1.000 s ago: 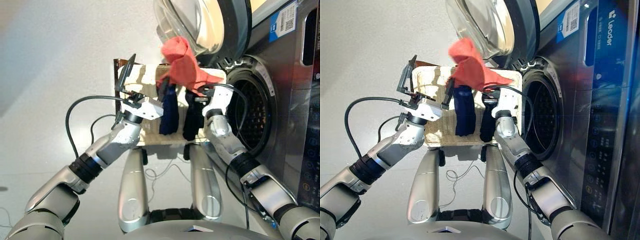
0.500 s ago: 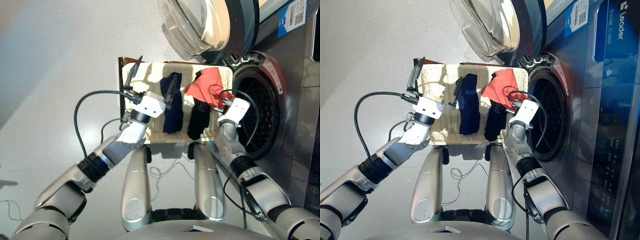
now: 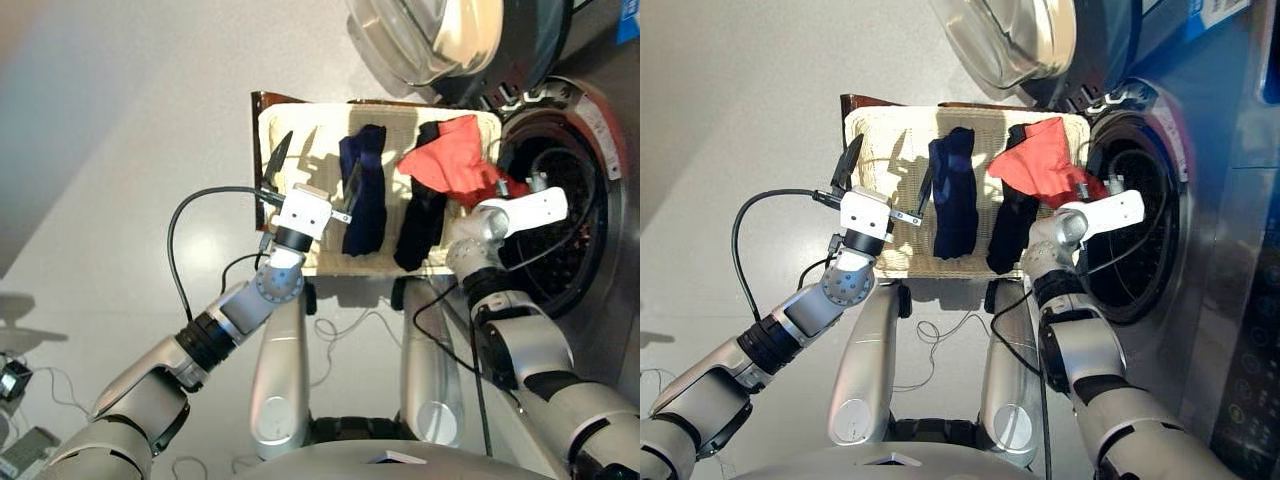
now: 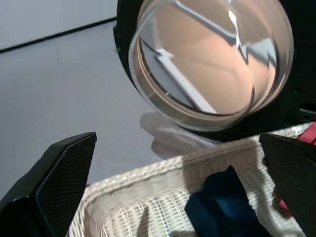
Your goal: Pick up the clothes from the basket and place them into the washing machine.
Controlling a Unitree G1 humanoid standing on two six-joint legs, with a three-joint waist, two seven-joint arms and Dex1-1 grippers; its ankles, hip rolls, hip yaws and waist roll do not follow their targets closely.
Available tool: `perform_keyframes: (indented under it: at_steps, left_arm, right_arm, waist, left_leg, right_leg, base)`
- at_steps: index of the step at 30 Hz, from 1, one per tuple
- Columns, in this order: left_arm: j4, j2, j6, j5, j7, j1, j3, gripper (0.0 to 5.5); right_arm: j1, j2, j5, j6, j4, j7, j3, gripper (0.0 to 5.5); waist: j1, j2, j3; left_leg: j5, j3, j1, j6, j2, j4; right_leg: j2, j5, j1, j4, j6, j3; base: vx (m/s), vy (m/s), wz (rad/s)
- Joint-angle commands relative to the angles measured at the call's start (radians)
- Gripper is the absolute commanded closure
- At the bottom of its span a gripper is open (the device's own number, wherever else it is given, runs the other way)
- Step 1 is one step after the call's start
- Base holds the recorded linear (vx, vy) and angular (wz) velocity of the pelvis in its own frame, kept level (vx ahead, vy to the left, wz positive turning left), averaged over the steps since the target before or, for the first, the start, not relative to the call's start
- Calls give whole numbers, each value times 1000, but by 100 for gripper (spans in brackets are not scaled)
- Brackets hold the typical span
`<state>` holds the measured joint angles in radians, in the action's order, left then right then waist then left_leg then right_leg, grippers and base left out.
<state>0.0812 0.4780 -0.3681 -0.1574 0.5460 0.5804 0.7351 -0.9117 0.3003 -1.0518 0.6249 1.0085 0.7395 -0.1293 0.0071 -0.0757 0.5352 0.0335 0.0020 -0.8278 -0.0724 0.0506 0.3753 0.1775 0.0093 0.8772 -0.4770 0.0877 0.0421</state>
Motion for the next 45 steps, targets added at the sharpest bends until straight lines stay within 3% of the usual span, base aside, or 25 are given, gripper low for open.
perform_keyframes:
  at_steps: [1, 7, 9, 17, 23, 26, 33, 34, 35, 40, 45]
  left_arm:
    - [-148, -4, -75, -14, -4, -21, -1, 0]
    - [-210, 49, -86, -8, 6, -25, -31, 0]
    - [-241, 69, -91, -9, 9, -44, -53, 0]
    - [-332, 137, -104, -22, 16, -80, -133, 0]
    - [-370, 181, -107, -50, 11, -95, -163, 0]
    - [-377, 203, -109, -64, 7, -99, -172, 0]
    - [-378, 213, -106, -86, 1, -92, -186, 0]
    - [-377, 212, -107, -91, -2, -94, -188, 0]
    - [-376, 212, -107, -93, -5, -92, -188, 0]
    - [-364, 192, -98, -114, -27, -97, -197, 0]
    - [-345, 162, -86, -126, -46, -99, -207, 0]
  right_arm:
    - [22, 162, -18, 99, -30, 67, -61, 550]
    - [6, 298, 34, 83, -7, 121, -83, 550]
    - [6, 347, 56, 84, -16, 135, -86, 550]
    - [-6, 486, 131, 72, -40, 166, -74, 550]
    - [-30, 594, 70, 96, 58, 172, -108, 550]
    - [-28, 607, 29, 109, 90, 172, -122, 550]
    - [-34, 572, -4, 118, 76, 152, -110, 550]
    - [-33, 568, -12, 116, 75, 139, -106, 526]
    - [-38, 559, -29, 114, 72, 119, -103, 0]
    - [-23, 496, -136, 116, 36, -15, -83, 0]
    - [22, 365, -145, 138, -70, -104, -43, 0]
  waist:
    - [2, -73, -15]
    - [7, -89, -15]
    - [10, -93, -15]
    - [5, -83, -15]
    - [5, -83, -15]
    - [2, -83, -15]
    - [5, -84, -15]
    - [5, -83, -15]
    - [6, -83, -15]
    - [4, -73, -15]
    - [-1, -60, -15]
  left_leg:
    - [-109, 35, -82, -12, -14, 145]
    - [-126, 33, -242, -11, 1, 257]
    - [-149, 36, -277, -13, 6, 293]
    - [-154, 46, -379, -11, 18, 348]
    - [-162, 49, -398, -13, 18, 370]
    - [-182, 49, -388, -15, 16, 384]
    - [-169, 54, -402, -6, 15, 388]
    - [-179, 54, -395, -6, 16, 390]
    - [-177, 55, -396, -5, 16, 388]
    - [-178, 59, -392, -2, 21, 386]
    - [-171, 59, -386, 1, 25, 372]
  right_leg:
    - [-17, -107, 76, -124, 36, -118]
    - [-22, -120, 248, -238, 28, -141]
    - [-28, -141, 294, -279, 29, -147]
    - [-43, -138, 405, -325, 33, -158]
    - [-49, -145, 428, -348, 34, -164]
    - [-50, -160, 420, -360, 35, -168]
    - [-56, -141, 433, -360, 33, -170]
    - [-57, -149, 427, -363, 33, -172]
    - [-59, -146, 429, -361, 33, -172]
    - [-61, -144, 424, -355, 31, -169]
    - [-64, -136, 412, -338, 27, -165]
  base:
    - [-67, 13, 187]
    - [-50, 9, 34]
    - [0, 0, 0]
    - [0, 0, 0]
    - [0, 0, 0]
    - [21, 0, -7]
    - [-19, -2, -8]
    - [0, 0, 0]
    - [50, 2, -13]
    - [-10, -2, -8]
    - [0, 0, 0]
